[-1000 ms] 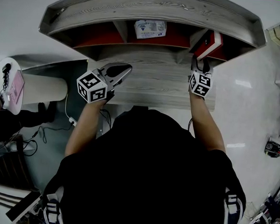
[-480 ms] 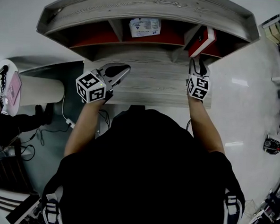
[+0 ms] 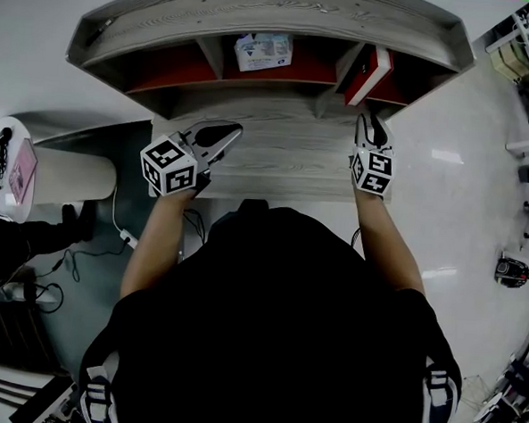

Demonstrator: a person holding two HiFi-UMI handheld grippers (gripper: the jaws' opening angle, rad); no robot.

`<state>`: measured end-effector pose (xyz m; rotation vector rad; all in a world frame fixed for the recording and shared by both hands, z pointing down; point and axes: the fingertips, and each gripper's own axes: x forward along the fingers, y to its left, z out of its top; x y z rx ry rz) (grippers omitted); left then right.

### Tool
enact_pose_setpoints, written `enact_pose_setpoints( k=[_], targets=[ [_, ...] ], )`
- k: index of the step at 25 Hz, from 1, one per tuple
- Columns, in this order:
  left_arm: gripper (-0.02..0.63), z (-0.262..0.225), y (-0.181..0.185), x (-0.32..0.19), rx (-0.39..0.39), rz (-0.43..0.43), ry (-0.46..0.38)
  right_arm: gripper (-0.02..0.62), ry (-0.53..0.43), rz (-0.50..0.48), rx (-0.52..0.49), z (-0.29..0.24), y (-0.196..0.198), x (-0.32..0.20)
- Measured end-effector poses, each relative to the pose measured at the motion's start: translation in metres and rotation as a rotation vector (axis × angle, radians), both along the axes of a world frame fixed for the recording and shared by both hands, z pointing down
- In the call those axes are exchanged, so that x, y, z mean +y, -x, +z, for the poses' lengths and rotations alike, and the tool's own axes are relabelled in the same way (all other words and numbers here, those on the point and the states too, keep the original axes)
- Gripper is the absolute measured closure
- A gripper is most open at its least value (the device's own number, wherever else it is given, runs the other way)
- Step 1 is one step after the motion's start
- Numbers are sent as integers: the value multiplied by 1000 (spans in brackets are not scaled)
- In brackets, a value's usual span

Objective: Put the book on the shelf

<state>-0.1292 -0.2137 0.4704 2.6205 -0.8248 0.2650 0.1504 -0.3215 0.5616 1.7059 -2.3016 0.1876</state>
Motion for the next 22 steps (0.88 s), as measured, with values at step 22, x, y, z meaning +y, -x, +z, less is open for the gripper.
enact_pose_setpoints(
  k=[22],
  targets=[
    [586,-14,-32,16,-21,30,-49,538,-76,-22,-9,-56,-13,17]
  ],
)
